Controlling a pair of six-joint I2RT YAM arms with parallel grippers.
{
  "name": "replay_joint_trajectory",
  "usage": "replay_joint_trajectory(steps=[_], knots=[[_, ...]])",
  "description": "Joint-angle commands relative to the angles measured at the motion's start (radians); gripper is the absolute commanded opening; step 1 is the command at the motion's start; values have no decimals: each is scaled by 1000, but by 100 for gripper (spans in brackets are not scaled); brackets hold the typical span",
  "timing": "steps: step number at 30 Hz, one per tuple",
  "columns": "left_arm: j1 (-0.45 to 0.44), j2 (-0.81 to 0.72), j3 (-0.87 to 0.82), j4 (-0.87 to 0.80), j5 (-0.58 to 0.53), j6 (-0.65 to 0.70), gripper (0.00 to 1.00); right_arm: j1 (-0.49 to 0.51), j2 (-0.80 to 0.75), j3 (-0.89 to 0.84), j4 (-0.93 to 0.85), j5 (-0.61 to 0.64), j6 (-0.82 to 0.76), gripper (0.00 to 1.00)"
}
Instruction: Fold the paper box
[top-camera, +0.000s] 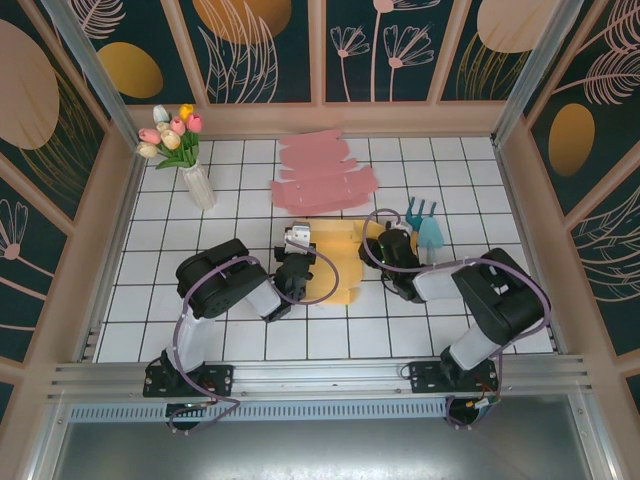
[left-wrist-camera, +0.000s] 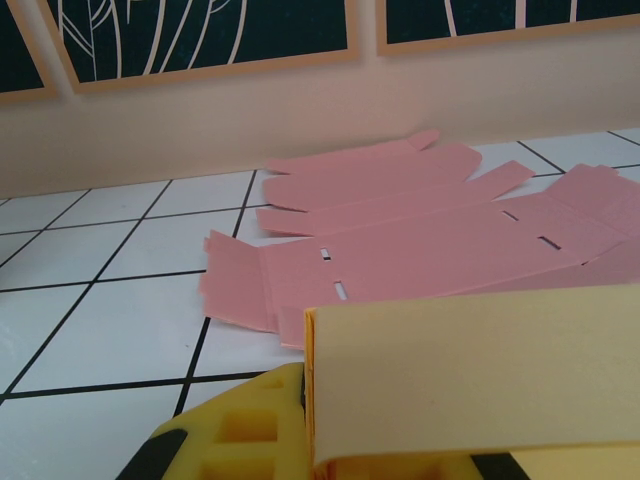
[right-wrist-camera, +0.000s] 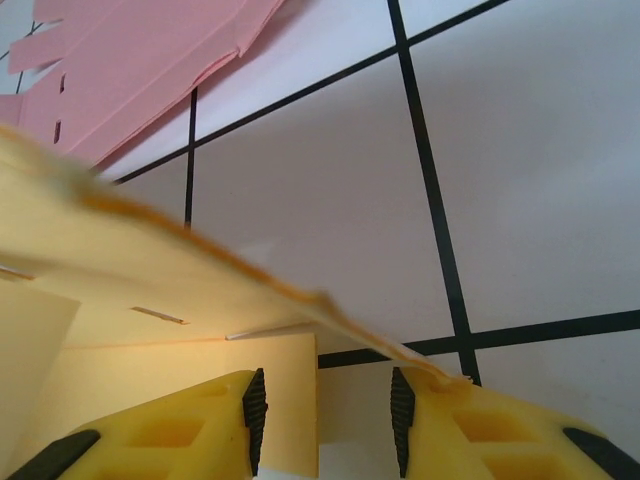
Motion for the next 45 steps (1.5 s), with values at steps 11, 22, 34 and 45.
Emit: replay_joint_trajectory(steps=[11,22,34,45], knots=[[1,50,-4,-146,19,33,0,4,68,-23,289,-207,-46,31],[0,50,4,-163,17,26,0,116,156,89,196,-145,-119,30],[2,65,-5,-114,-4,102,0,133,-41,58,13,-98,-216,36],[3,113,-89,108,137,309,0,137,-464,113,-515,219,-403,44]])
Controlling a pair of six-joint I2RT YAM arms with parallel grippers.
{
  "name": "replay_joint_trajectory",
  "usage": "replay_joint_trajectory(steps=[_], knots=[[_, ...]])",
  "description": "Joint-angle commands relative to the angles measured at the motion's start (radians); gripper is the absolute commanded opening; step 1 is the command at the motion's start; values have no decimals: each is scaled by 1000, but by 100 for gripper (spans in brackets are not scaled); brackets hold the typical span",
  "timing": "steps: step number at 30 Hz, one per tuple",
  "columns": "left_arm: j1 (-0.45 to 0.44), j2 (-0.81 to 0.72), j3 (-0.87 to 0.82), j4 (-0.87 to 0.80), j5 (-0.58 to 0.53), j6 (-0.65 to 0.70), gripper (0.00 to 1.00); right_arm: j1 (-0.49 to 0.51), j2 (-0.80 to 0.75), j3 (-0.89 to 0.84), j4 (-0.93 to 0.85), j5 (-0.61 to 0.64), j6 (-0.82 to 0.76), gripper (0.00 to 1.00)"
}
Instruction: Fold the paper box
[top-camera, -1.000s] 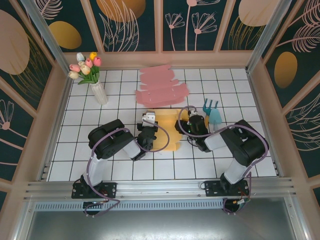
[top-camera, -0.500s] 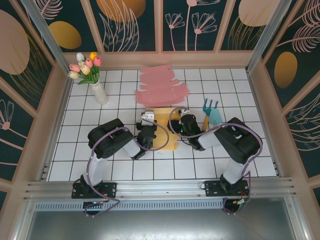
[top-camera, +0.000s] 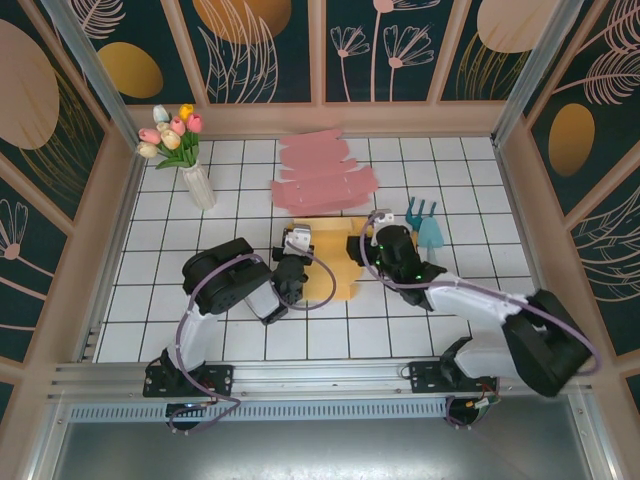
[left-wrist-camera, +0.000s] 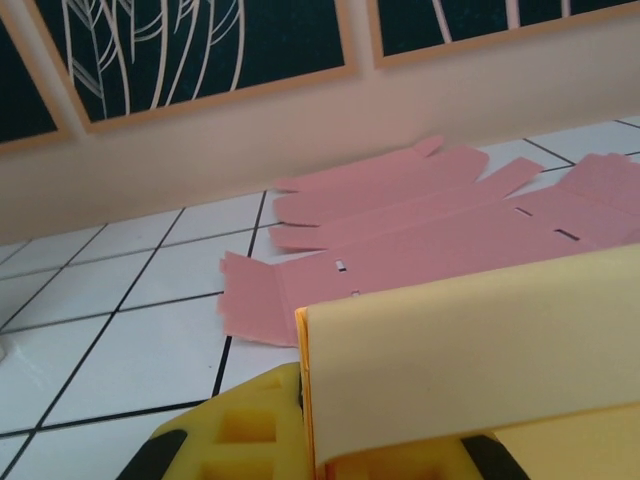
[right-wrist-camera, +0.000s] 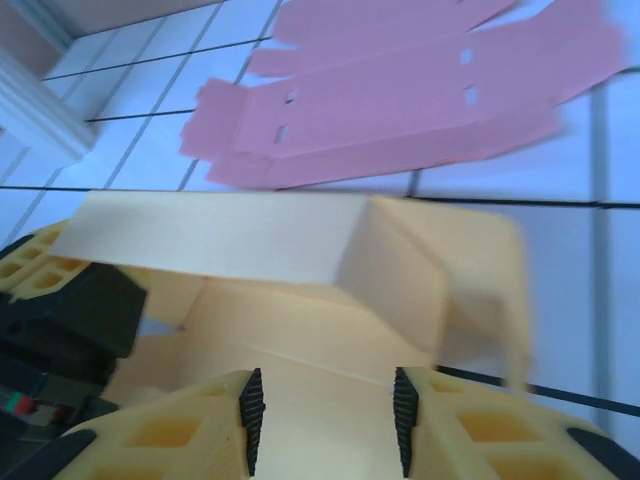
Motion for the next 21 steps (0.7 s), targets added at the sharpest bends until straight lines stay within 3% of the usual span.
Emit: replay_joint_trajectory(steps=[1,3,5,9,11,14,21], knots=[[-12,64,-60,-42,117,160,0,-4,-116,64,-254,235,-143,45],[-9,66,-72,-24,142,174,0,-34,-167,83,-280,298,-251,47],[-8,73,-85,9,160,187,0,-88,-194,64,-228,251,-412,48],[-4,77,-103,40,179,194,0,-166,-166,-21,-86,-45,-975,57],[-4,74,-103,34,179,193,0,-226,-120,3,-145,-169,-1144,57],[-3,70,-100,26,178,184,0,-313,-45,77,-293,-350,-1285,57],[-3,72,-93,30,153,168,0,-418,81,123,-195,-460,-1484,57]])
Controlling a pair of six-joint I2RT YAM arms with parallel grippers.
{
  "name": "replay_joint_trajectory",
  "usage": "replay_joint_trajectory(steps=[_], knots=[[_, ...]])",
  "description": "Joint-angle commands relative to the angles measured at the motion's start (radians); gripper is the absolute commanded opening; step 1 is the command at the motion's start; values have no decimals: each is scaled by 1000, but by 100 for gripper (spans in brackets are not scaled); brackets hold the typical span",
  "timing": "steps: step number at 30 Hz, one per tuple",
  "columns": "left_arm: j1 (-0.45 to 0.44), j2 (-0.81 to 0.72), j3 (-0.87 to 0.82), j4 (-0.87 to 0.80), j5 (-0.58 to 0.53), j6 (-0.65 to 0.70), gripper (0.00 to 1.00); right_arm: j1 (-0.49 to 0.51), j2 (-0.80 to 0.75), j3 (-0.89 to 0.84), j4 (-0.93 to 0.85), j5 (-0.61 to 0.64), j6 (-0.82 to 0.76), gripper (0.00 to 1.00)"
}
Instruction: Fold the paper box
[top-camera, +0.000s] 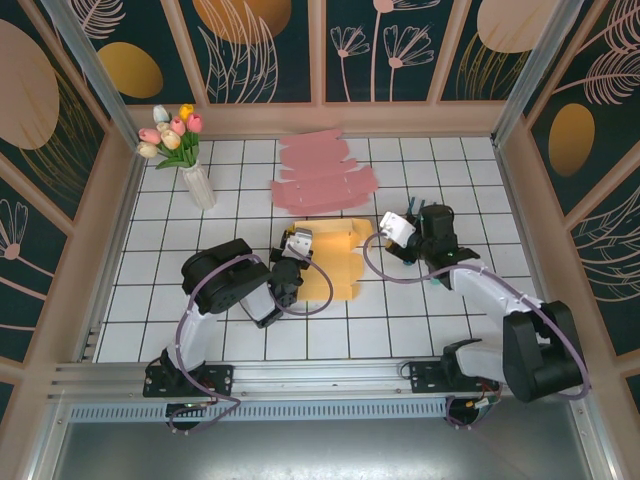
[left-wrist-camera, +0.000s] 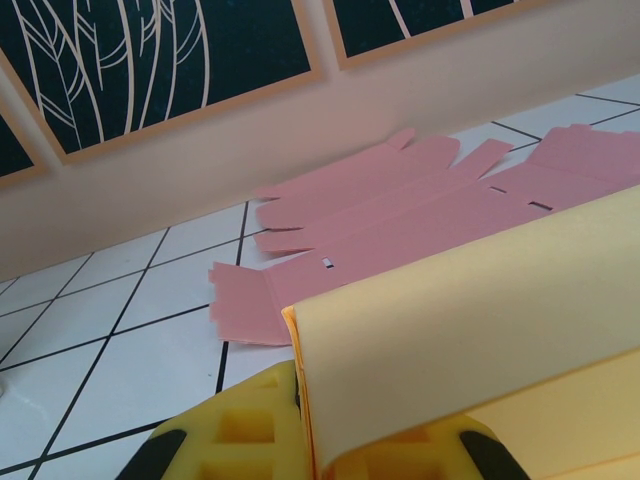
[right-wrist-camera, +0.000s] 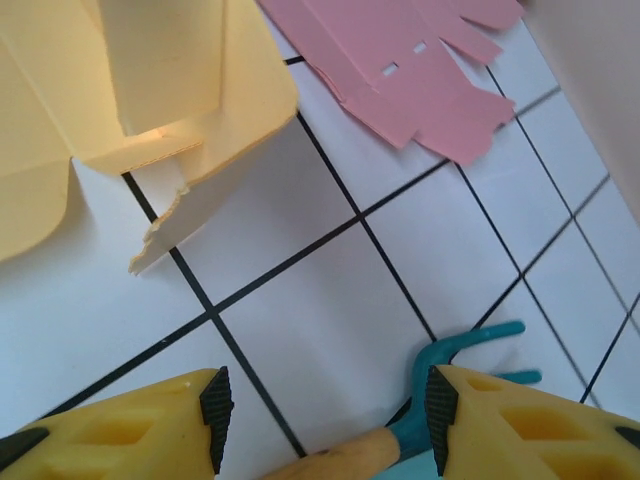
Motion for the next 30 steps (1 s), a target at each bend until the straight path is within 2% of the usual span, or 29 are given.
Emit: replay_joint_trajectory(steps=[1,6,12,17,30], knots=[[-12,75,-44,-4,76,85,0,-10,76,66,39,-136,-202,56],[-12,77,-39,-3,65,72,0,-8,212,119,122,-195,-291,55],[-12,79,-33,-9,56,65,0,0,329,206,62,-270,-355,53],[-13,82,-31,-10,56,69,0,18,351,229,34,-341,-359,50],[-11,77,-22,-38,54,60,0,79,374,228,33,-328,-319,45]])
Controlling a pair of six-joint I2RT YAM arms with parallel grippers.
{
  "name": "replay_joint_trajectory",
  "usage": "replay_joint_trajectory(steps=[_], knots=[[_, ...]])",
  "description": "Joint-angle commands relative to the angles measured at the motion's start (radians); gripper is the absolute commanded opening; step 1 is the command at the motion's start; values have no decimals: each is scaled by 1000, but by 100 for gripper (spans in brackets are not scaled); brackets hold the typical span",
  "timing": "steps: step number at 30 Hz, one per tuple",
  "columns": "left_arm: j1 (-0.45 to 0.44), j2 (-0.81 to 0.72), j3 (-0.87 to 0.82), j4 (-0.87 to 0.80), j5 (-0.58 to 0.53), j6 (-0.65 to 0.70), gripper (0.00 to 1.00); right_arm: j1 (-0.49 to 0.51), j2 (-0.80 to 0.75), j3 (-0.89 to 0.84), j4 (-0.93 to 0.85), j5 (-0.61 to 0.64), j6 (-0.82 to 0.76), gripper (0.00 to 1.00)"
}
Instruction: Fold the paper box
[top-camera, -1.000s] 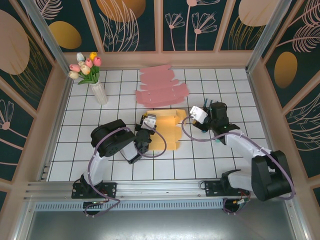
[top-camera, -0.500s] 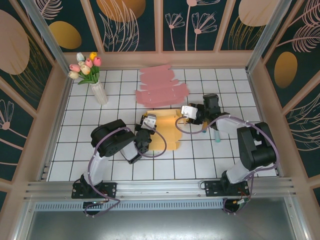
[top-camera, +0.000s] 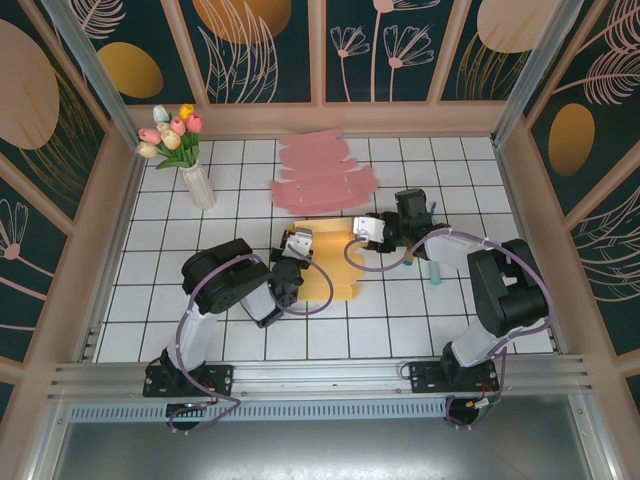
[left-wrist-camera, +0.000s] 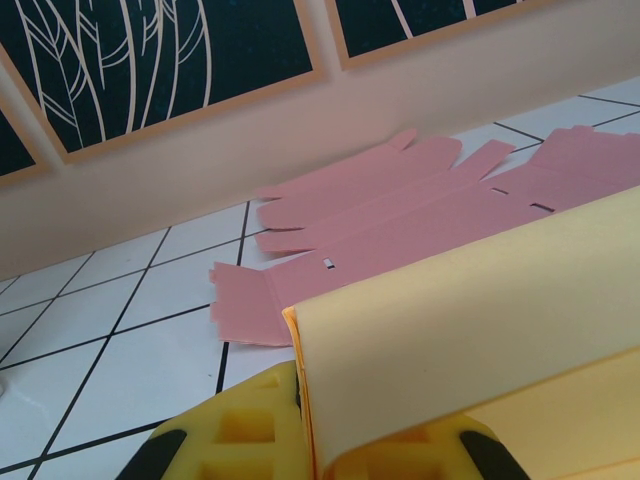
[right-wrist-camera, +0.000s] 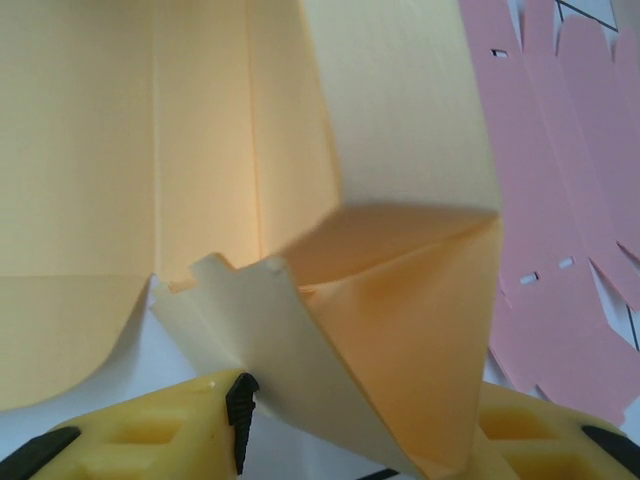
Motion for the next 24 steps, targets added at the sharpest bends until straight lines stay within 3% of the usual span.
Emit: replay_joint_trajectory(steps=[1,12,24], knots=[[-13,76,-31,-38,60,62,0,21,7,25,-19,-62,3,45],[-12,73,-24,-51,55,54,0,74,-20,2,-38,-61,81,42],[-13,70,-17,-68,49,35,0,186,-50,-23,124,146,506,36]])
